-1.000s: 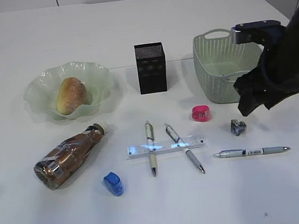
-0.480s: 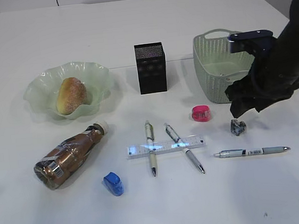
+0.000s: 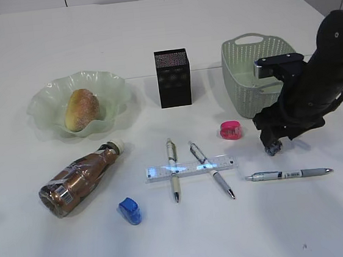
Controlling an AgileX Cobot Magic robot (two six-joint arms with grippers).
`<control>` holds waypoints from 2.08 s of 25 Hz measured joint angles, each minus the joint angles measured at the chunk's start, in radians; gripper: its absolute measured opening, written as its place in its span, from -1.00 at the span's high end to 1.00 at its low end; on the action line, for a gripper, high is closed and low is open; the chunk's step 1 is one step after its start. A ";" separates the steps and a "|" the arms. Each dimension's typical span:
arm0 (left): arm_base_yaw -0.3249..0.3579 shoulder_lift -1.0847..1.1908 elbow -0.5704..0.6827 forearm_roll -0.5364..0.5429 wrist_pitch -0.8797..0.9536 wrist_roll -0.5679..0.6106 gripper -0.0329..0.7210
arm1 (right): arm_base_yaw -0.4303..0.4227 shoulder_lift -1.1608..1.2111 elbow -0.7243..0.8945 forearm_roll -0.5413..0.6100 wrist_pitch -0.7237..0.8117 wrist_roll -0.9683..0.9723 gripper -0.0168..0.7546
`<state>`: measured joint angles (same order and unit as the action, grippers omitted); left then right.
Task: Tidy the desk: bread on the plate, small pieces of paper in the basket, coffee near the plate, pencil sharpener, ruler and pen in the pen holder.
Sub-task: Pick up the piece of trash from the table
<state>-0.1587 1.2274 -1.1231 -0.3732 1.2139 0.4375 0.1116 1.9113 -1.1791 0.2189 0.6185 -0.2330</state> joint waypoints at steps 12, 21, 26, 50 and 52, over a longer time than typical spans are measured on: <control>0.000 0.000 0.000 0.000 -0.002 0.000 -0.44 | 0.000 0.029 0.000 -0.019 -0.079 0.000 -0.25; 0.000 0.000 0.000 0.000 -0.002 0.000 -0.44 | 0.000 0.075 0.000 -0.021 -0.091 0.000 -0.25; 0.000 0.000 0.000 0.000 -0.002 0.000 -0.44 | 0.000 0.095 0.000 -0.021 -0.113 0.000 -0.25; 0.000 0.000 0.000 0.000 -0.002 0.000 -0.44 | 0.000 -0.061 0.000 -0.019 -0.065 0.000 0.92; 0.000 0.000 0.000 0.000 -0.002 0.000 -0.44 | 0.000 -0.105 0.000 -0.019 -0.058 0.000 0.92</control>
<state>-0.1587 1.2274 -1.1231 -0.3732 1.2119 0.4375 0.1116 1.8060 -1.1789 0.1999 0.5602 -0.2330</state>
